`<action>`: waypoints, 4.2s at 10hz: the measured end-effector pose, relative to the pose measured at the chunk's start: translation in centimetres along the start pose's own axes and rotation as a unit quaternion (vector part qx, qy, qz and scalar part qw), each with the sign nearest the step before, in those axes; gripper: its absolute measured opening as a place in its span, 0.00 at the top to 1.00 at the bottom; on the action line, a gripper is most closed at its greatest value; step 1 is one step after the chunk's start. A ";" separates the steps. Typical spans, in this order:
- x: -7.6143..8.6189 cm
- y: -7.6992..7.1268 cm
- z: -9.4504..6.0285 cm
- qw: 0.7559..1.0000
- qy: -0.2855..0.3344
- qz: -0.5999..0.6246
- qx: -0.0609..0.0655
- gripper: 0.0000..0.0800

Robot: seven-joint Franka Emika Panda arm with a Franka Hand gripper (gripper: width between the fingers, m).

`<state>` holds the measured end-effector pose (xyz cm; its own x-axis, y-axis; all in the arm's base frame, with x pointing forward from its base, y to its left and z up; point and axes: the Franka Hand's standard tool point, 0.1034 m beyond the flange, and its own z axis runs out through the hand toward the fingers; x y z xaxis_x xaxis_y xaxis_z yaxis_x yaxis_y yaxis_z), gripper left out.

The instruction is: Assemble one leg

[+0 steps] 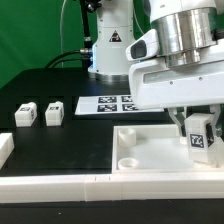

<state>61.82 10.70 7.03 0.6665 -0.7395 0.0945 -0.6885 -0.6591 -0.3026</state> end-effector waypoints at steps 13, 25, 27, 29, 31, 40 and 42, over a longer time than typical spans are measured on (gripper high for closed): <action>-0.8 -0.5 0.1 1.000 0.002 -0.012 -0.007 0.19; -0.6 -1.7 -0.2 0.839 -0.013 -0.542 -0.038 0.22; -0.6 -1.7 -0.2 0.839 -0.013 -0.542 -0.038 0.47; -0.5 -1.7 -0.2 0.839 -0.012 -0.542 -0.038 0.64; -0.5 -1.6 -0.2 0.839 -0.012 -0.542 -0.038 0.64; 0.7 -0.4 -0.4 0.991 0.021 -0.131 -0.016 0.63; 0.4 -0.2 -0.4 0.999 0.024 -0.038 -0.018 0.63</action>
Offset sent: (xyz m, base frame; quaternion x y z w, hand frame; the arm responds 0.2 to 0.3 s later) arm 0.0100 -0.0007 -0.0067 -0.0218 0.0086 0.2173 0.9758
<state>62.14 10.49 7.54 0.7035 -0.6921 0.1615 -0.6467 -0.7177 -0.2581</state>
